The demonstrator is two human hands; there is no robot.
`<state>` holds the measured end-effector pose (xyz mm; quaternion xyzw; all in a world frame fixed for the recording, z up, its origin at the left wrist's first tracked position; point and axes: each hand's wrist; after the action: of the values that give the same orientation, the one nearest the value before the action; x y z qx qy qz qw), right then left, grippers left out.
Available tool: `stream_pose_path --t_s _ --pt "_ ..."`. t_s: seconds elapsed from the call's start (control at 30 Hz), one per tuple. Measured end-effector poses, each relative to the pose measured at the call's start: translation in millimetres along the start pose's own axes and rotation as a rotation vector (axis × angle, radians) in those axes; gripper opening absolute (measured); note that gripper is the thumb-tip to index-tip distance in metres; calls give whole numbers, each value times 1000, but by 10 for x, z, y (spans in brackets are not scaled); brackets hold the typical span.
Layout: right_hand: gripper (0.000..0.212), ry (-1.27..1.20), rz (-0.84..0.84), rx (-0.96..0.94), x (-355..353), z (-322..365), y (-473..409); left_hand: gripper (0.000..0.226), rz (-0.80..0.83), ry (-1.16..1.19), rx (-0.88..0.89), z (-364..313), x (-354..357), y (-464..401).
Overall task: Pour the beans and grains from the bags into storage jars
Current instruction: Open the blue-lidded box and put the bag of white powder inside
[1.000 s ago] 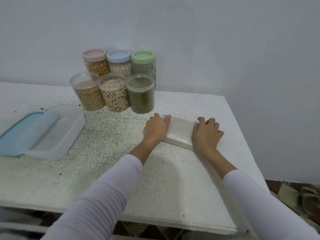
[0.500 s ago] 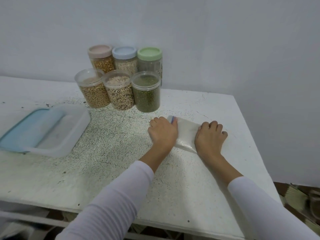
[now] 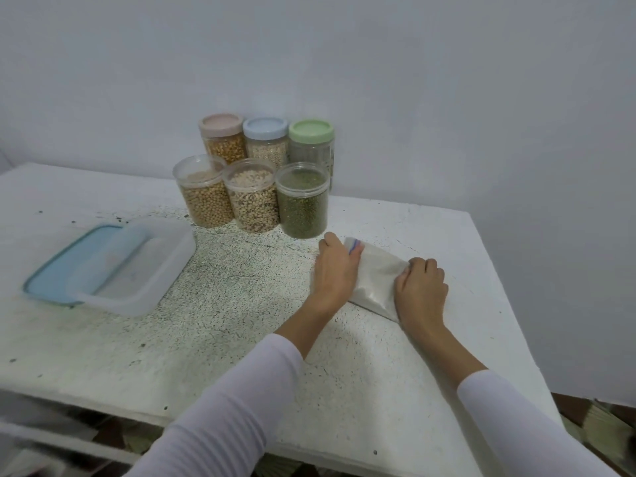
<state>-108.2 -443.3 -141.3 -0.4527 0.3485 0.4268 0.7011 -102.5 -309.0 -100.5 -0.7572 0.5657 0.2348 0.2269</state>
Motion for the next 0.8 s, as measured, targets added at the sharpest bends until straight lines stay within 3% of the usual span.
stream_pose_path --t_s 0.13,0.27,0.33,0.43,0.53,0.6,0.7,0.8 --pt "22 -150 -46 -31 -12 -32 7 69 123 222 -264 -75 -159 -72" --pt "17 -366 -124 -27 -73 -12 43 49 359 346 -352 -199 -352 -115" --pt "20 -446 -136 -39 -123 26 70 47 407 399 -361 -246 -441 -122" --pt "18 -587 -104 -50 -240 101 97 35 354 376 -228 -259 -581 -158" --pt "7 -681 0 -127 -402 252 52 34 305 308 -88 -290 -945 -191" --pt "18 -707 130 -176 -529 413 -9 35 326 195 12 -332 -1258 -225" --pt "47 -820 489 -301 -799 889 -92 29 365 -12 163 -376 -1796 -281" --pt "50 -1007 742 -401 -1029 1453 -108 23 405 -164 307 -364 -2226 -332"
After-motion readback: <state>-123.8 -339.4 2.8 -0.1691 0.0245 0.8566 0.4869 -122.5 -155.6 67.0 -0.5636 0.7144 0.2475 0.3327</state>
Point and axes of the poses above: each hand's wrist, its own y-axis away from the middle knuckle, its own x-axis out of the palm, z = x × y, and after that the axes turned 4 degrees about y, right-handed
